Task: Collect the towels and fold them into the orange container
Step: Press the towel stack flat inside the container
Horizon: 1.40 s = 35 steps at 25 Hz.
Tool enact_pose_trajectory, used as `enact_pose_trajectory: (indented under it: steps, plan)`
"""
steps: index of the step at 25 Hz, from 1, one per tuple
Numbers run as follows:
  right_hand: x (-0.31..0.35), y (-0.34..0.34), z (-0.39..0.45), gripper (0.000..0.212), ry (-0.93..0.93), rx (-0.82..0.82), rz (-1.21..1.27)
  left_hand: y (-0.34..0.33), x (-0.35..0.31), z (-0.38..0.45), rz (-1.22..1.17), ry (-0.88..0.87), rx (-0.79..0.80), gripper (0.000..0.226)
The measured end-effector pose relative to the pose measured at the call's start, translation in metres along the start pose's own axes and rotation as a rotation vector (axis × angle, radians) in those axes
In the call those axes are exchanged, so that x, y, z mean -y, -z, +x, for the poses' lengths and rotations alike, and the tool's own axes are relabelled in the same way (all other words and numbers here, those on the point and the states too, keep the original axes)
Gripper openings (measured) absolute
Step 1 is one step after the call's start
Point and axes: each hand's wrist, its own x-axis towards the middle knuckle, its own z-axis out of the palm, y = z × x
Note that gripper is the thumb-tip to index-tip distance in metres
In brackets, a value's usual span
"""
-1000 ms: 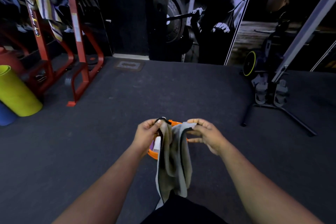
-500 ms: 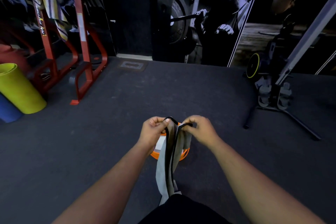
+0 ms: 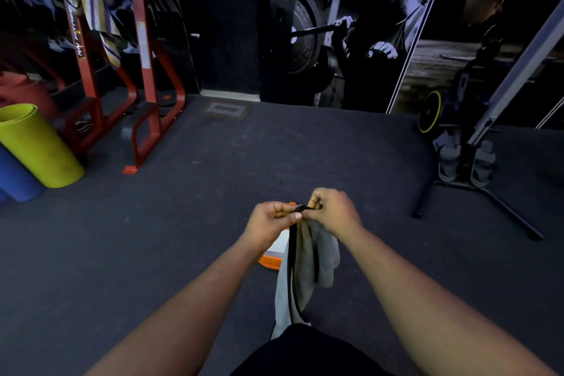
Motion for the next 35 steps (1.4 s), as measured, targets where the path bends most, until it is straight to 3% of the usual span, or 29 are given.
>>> enact_pose_trajectory:
  steps: [4, 7, 9, 13, 15, 16, 18, 20, 22, 25, 26, 27, 28, 30, 31, 33, 35]
  plan:
    - [-0.007, 0.000, -0.004, 0.035, 0.080, 0.085, -0.038, 0.007, -0.004, 0.005, 0.136, -0.063, -0.071, 0.010]
    - [-0.034, 0.002, -0.015, 0.046, 0.088, 0.303, -0.426, 0.031, -0.002, 0.016, 0.204, -0.118, -0.315, 0.010]
    - [-0.056, 0.008, -0.024, 0.045, 0.012, 0.363, -0.659, 0.056, -0.004, 0.025, 0.302, -0.137, -0.505, 0.012]
    - [-0.065, 0.025, -0.021, 0.045, -0.136, 0.128, -0.827, 0.082, -0.007, 0.030, 0.566, -0.054, -0.629, 0.023]
    - [-0.055, 0.038, -0.009, 0.031, -0.150, -0.029, -0.715, 0.075, -0.007, 0.037, 0.439, 0.040, -0.681, 0.025]
    - [-0.049, 0.044, -0.004, 0.021, -0.128, -0.125, -0.547, 0.067, -0.015, 0.040, 0.265, 0.093, -0.705, 0.025]
    - [-0.031, 0.057, 0.003, 0.027, -0.102, -0.319, 0.001, 0.049, -0.039, 0.048, -0.193, 0.124, -0.757, 0.029]
    - [-0.009, 0.075, 0.009, 0.029, -0.078, -0.450, 0.574, 0.035, -0.068, 0.051, -0.262, -0.008, -0.723, 0.030]
    - [0.008, 0.097, 0.014, 0.025, -0.055, -0.494, 0.760, 0.030, -0.101, 0.046, 0.054, -0.231, -0.490, 0.024]
    - [0.010, 0.114, 0.019, 0.016, -0.020, -0.461, 0.546, 0.039, -0.119, 0.053, 1.023, -0.304, 0.017, 0.051]
    - [0.009, 0.113, 0.020, 0.017, -0.017, -0.455, 0.493, 0.044, -0.119, 0.055, 1.251, -0.302, 0.076, 0.045]
    - [0.010, 0.111, 0.019, 0.020, -0.010, -0.466, 0.495, 0.047, -0.119, 0.058, 1.284, -0.307, 0.061, 0.031]
    - [0.013, 0.109, 0.015, 0.025, -0.006, -0.479, 0.548, 0.048, -0.120, 0.058, 1.129, -0.289, 0.029, 0.027]
    - [0.012, 0.105, 0.005, 0.044, 0.048, -0.421, 0.798, 0.041, -0.126, 0.051, 0.522, -0.149, 0.049, 0.016]
    - [0.006, 0.099, 0.001, 0.059, 0.075, -0.291, 0.888, 0.031, -0.135, 0.041, 0.246, -0.106, 0.094, 0.009]
    - [0.003, 0.083, -0.016, 0.082, 0.053, 0.050, 0.785, 0.010, -0.153, 0.033, -0.028, -0.108, 0.096, 0.017]
    - [0.007, 0.056, -0.028, 0.058, 0.040, 0.227, 0.662, -0.008, -0.170, 0.037, -0.192, -0.103, 0.009, 0.026]
